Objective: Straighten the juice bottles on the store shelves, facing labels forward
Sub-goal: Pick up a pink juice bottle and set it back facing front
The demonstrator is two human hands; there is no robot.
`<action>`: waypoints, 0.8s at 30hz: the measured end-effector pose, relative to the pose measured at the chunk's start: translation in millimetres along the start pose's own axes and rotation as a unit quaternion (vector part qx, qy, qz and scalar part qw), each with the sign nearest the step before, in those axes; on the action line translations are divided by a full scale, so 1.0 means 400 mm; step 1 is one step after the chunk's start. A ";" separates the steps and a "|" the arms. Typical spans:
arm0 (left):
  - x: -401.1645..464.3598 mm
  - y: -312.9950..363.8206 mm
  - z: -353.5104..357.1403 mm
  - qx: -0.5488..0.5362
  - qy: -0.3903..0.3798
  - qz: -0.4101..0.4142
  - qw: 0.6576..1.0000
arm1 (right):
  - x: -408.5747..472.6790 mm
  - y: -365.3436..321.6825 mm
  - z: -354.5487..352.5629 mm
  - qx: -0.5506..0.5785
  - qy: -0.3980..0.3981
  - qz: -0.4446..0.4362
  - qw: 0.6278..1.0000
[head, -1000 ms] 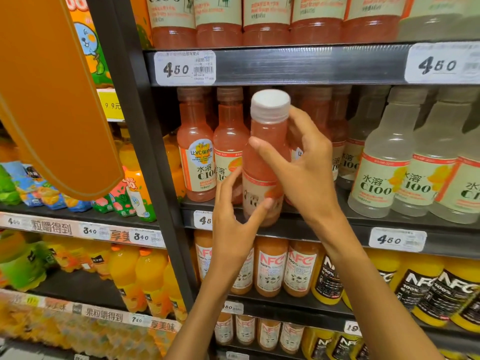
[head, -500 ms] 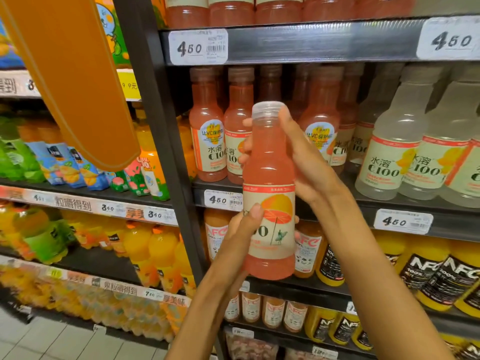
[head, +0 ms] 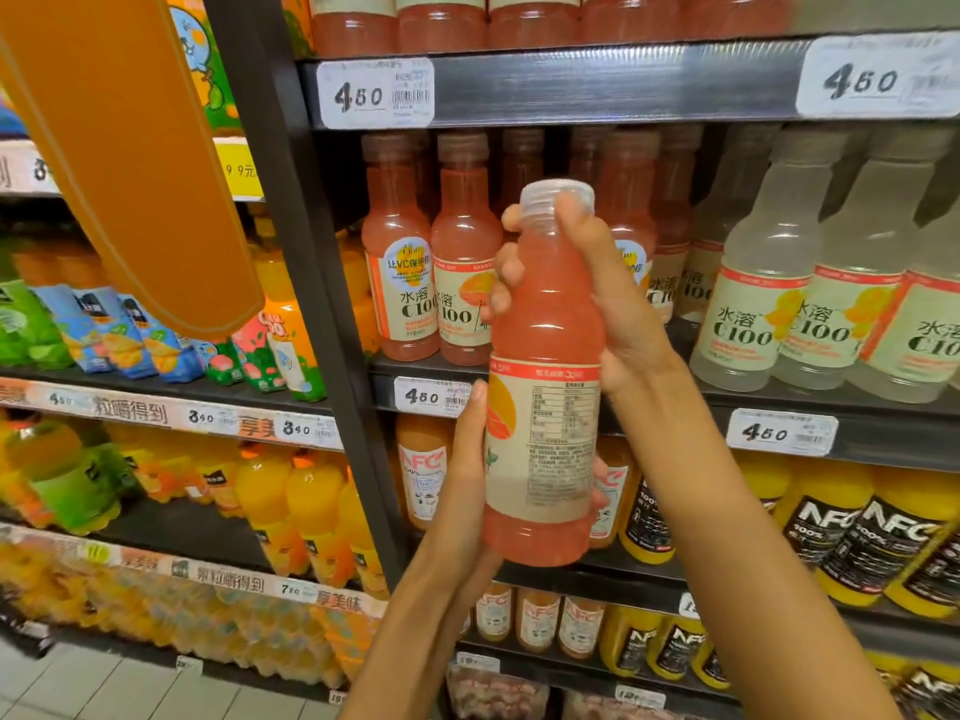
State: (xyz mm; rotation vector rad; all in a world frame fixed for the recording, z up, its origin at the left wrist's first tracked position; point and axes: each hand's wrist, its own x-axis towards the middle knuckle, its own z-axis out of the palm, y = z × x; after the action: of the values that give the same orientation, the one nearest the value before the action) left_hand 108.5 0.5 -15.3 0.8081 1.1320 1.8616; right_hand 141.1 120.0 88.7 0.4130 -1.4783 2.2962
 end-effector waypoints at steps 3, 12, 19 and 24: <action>0.003 0.013 -0.007 0.113 0.066 0.074 0.989 | -0.014 -0.007 0.003 -0.087 0.087 -0.025 0.992; -0.006 0.057 0.017 0.076 -0.010 0.060 0.995 | -0.001 -0.024 -0.003 -0.158 0.189 0.018 0.969; -0.014 0.050 0.011 -0.014 -0.040 -0.016 0.999 | -0.001 -0.011 0.005 -0.020 0.106 0.037 0.993; -0.023 0.067 0.005 0.182 0.020 0.056 0.982 | -0.003 -0.026 0.016 -0.216 0.201 -0.019 0.955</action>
State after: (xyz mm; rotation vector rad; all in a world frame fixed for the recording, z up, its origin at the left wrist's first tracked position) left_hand 106.6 -14.2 9.1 1.0601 1.5061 1.7905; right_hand 147.2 118.1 99.2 -0.1426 -1.6651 1.8072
